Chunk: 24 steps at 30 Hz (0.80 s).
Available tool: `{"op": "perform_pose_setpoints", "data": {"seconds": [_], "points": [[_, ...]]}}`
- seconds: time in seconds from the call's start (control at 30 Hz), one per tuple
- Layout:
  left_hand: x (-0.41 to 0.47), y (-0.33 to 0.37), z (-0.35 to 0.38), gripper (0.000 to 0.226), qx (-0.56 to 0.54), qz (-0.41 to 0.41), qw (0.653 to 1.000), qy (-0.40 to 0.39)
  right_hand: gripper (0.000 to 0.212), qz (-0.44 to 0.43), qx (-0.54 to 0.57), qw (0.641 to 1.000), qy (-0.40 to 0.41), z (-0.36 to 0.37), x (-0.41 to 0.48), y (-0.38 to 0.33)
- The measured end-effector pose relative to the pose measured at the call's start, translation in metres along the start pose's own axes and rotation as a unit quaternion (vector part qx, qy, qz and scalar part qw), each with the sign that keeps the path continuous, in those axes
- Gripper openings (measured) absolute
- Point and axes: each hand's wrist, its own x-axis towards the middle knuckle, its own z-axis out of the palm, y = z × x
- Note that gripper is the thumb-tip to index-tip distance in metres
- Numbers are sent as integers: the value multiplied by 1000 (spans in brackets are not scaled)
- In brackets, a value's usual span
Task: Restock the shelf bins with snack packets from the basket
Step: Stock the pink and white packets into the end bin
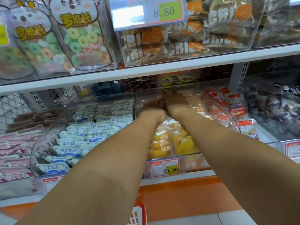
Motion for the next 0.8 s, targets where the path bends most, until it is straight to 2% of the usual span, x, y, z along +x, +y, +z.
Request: {"op": "perform_pose_setpoints", "data": {"seconds": [0.13,0.3,0.43,0.57,0.67,0.73,0.8], "points": [[-6,2,-8,59,36,12,999,-12,35,47,-13,999,-17,-1,9,-5],[-6,2,-6,48,67,-1,998,-5,31,139,82,987,-3,-9,13,-8],[-9,0,-7,46,83,2,995,-54,32,177,57,983,-6,-16,9,-5],[-16,0,-12,45,93,23,993,-76,28,166,101,980,-45,-29,-2,-8],[-21,2,-17,45,73,7,993,-88,23,126,136,973,-137,-45,-11,-2],[-29,4,-24,35,36,-7,993,-112,25,111,196,957,-182,-56,-22,5],[-41,11,-34,33,4,-2,993,-117,28,101,170,959,-203,-75,-37,19]]}}
